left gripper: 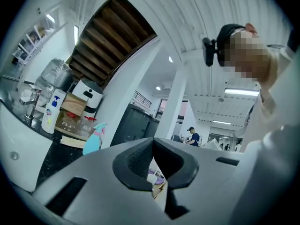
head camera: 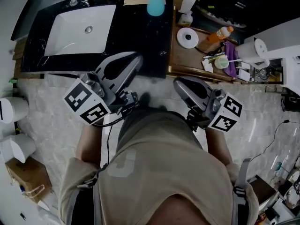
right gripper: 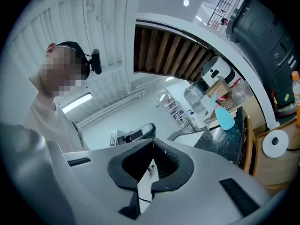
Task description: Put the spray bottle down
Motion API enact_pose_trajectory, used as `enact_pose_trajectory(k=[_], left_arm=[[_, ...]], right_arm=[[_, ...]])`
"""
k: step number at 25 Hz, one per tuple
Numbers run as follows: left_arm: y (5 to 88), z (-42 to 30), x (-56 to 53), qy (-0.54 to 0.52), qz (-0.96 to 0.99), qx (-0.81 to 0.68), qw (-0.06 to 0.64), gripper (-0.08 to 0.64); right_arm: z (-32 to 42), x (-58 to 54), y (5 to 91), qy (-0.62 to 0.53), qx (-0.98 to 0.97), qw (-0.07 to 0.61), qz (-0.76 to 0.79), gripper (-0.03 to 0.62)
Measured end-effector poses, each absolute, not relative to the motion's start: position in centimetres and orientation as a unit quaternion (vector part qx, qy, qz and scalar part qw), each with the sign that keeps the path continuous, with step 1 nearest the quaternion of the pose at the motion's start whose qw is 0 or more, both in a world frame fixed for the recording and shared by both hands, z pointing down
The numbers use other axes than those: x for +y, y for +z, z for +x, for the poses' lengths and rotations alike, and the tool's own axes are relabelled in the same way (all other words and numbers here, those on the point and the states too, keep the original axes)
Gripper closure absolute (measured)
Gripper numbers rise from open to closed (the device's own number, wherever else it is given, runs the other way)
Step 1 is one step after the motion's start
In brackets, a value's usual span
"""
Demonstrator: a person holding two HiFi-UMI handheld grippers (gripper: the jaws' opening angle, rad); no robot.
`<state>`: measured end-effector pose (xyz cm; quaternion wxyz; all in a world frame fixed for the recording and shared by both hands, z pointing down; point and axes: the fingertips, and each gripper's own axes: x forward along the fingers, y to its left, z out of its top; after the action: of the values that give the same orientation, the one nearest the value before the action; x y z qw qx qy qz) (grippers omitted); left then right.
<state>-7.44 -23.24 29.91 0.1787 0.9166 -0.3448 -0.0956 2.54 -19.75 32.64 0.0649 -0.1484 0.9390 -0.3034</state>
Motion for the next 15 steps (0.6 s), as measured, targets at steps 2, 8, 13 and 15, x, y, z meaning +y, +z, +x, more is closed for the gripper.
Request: enact_pose_trajectory(k=[2,8,13,15], left_arm=[[29.3,-5.9,-22.5,-0.1,0.917,-0.345,0.174,0.549],[28.2,-1.0,-19.3,-0.099,0.934,-0.308,0.151,0.549],[29.2,1.6,-17.5,-0.044,0.933,-0.33,0.137,0.549],[30.0,2.1,-17.0,-0.022,0.926,-0.35,0.14,0.549]], right_arm=[[3.8,-19.2,32.3,-0.302,0.94,0.068,-0.146,0.572],[6.9,-16.9,31.7,-0.292,0.944,0.073,-0.136,0.572],[8.8,-15.0,31.9,-0.294,0.945,0.078,-0.122,0.572],[9.4,-14.3,31.9,-0.296,0.945,0.079,-0.114,0.572]])
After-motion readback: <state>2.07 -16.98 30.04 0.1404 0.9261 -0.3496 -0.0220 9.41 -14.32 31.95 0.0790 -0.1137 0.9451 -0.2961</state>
